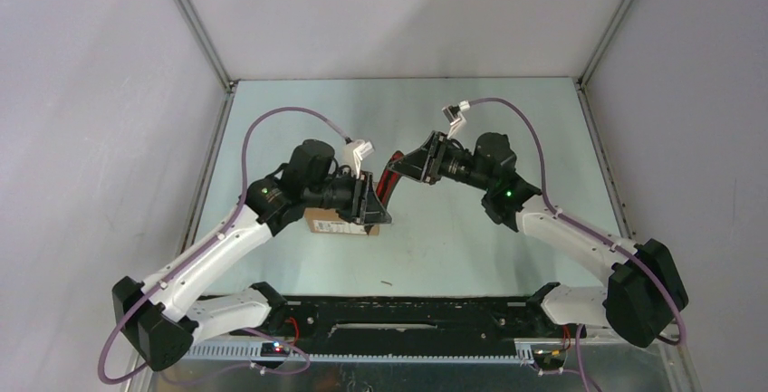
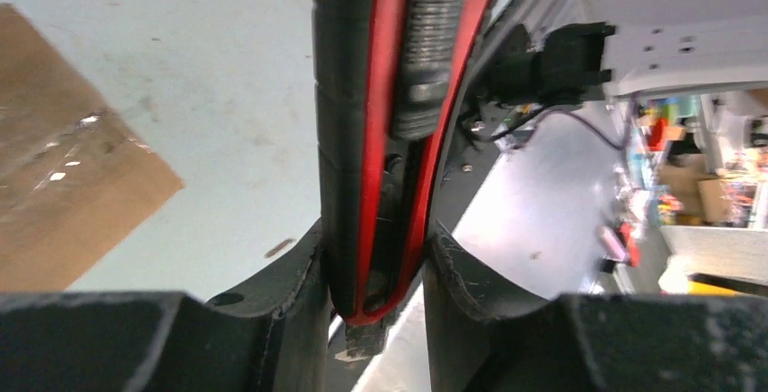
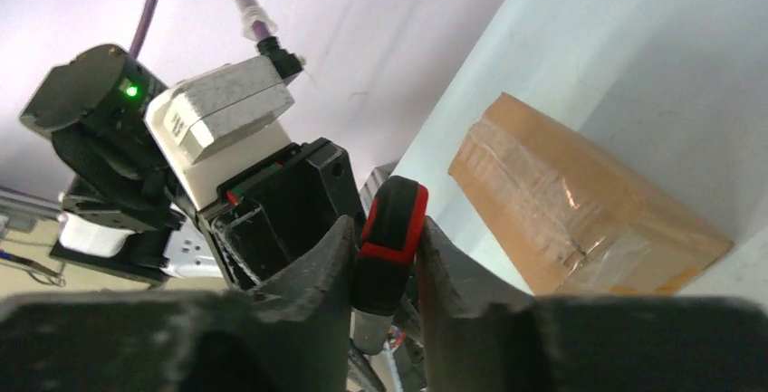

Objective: Unpack the express box
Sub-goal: Pick up the knife at the center of the board.

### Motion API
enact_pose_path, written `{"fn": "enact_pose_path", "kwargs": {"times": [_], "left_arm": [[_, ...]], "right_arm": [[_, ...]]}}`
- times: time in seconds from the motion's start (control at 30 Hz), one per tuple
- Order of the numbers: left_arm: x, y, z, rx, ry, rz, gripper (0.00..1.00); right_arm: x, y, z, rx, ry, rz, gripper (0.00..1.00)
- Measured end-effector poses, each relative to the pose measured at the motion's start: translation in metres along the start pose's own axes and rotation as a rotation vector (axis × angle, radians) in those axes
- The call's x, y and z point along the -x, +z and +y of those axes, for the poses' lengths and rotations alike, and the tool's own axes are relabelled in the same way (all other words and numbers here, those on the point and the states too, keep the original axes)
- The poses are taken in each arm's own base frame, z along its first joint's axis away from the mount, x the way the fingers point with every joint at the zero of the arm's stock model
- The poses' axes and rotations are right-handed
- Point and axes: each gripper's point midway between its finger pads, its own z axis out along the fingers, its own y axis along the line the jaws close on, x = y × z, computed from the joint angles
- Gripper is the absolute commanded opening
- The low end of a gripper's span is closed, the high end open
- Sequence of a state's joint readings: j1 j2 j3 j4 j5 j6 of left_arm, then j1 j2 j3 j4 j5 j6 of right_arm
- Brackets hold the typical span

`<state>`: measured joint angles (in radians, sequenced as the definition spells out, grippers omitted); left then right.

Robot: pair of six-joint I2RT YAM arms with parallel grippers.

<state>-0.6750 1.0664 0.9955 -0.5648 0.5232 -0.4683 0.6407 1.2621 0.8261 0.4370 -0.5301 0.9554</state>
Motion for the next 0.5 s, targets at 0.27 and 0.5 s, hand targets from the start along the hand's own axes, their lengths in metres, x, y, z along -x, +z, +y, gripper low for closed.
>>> {"fn": "enact_pose_path", "kwargs": {"times": [0.27, 0.5], "left_arm": [[-0.002, 0.001, 0.0, -0.031, -0.008, 0.006, 0.58], [0.01, -0.004, -0.023, -0.231, -0.055, -0.106, 0.55]], "right_arm": [[0.0, -0.003, -0.009, -0.039, 0.045, 0.015, 0.0], [0.016, -0.014, -0.005, 0.013, 0.087, 0.013, 0.0]]}}
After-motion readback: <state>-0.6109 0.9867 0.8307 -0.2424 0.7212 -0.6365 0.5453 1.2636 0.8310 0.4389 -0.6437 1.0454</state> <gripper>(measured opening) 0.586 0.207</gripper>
